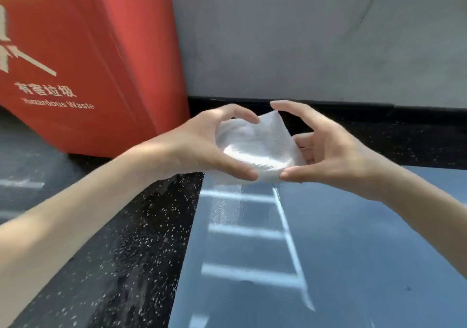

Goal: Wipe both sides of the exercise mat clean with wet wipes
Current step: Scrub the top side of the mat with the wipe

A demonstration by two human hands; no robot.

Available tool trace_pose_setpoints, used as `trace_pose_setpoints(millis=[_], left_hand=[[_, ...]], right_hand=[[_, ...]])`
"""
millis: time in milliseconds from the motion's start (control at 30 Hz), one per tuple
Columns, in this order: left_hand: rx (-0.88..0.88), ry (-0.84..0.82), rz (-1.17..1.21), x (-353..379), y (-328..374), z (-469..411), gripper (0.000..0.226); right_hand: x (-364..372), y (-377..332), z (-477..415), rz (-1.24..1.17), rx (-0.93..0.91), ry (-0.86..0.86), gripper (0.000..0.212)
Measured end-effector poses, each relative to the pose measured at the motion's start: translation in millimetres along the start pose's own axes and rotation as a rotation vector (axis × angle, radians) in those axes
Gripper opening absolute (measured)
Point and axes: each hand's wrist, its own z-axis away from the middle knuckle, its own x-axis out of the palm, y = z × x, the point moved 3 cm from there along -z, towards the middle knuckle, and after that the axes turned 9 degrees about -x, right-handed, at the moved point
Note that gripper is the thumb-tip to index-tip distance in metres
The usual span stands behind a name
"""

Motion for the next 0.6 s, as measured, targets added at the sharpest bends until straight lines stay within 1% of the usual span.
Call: trace_pose_setpoints(millis=[33, 67, 100, 133, 167, 200, 233, 267, 300, 367, 400, 433, 533, 600], left_hand=[[-0.01, -0.007, -0.059, 1.3, 1.5, 1.3, 0.081], [-0.015, -0.002, -0.122, 1.9, 2.6, 3.2, 0.08], [-0.02, 0.017, -0.191, 1.8, 3.0, 4.4, 0.077], [-0.029, 0.048, -0.255, 1.7, 3.5, 6.2, 0.072], [-0.033, 0.088, -0.304, 0.8, 3.1, 7.0, 0.064], [-0.025, 0.132, -0.329, -0.3, 2.5, 6.2, 0.051], [-0.011, 0.17, -0.334, -0.1, 1.7, 5.7, 0.036], [-0.001, 0.197, -0.316, 0.4, 0.9, 5.5, 0.021], [0.01, 0.21, -0.294, 1.0, -0.8, 4.6, 0.012], [0.025, 0.208, -0.288, 3.6, -3.3, 2.5, 0.008], [0.029, 0.201, -0.271, 4.9, -3.1, 2.4, 0.009], [0.028, 0.183, -0.205, 6.8, -2.0, 2.9, 0.014], [-0.051, 0.094, 0.137, 16.8, 1.8, 11.2, 0.029], [-0.055, 0.059, 0.169, 25.3, -1.0, 14.9, 0.034]], right_hand=[[3.8, -2.4, 0.2, 0.055, -0.003, 0.017, 0.088], [7.5, -5.2, 0.5, 0.115, -0.003, 0.033, 0.081], [10.4, -7.2, 0.7, 0.192, 0.006, 0.057, 0.067], [11.7, -8.3, 1.0, 0.29, 0.022, 0.093, 0.047], [12.3, -10.0, 2.0, 0.386, 0.036, 0.135, 0.028], [11.7, -10.6, 3.3, 0.439, 0.054, 0.176, 0.012], [12.4, -10.6, 5.9, 0.444, 0.074, 0.21, 0.005], [13.7, -9.8, 8.8, 0.431, 0.084, 0.238, 0.006], [14.3, -9.2, 12.1, 0.403, 0.089, 0.259, 0.007], [12.9, -10.1, 16.5, 0.349, 0.098, 0.287, 0.007], [11.9, -10.5, 17.5, 0.318, 0.108, 0.282, 0.008], [11.0, -10.4, 18.4, 0.266, 0.121, 0.272, 0.015], [9.7, -6.2, 22.2, 0.01, 0.144, 0.257, 0.026], [11.2, -3.4, 25.9, -0.061, 0.123, 0.256, 0.024]])
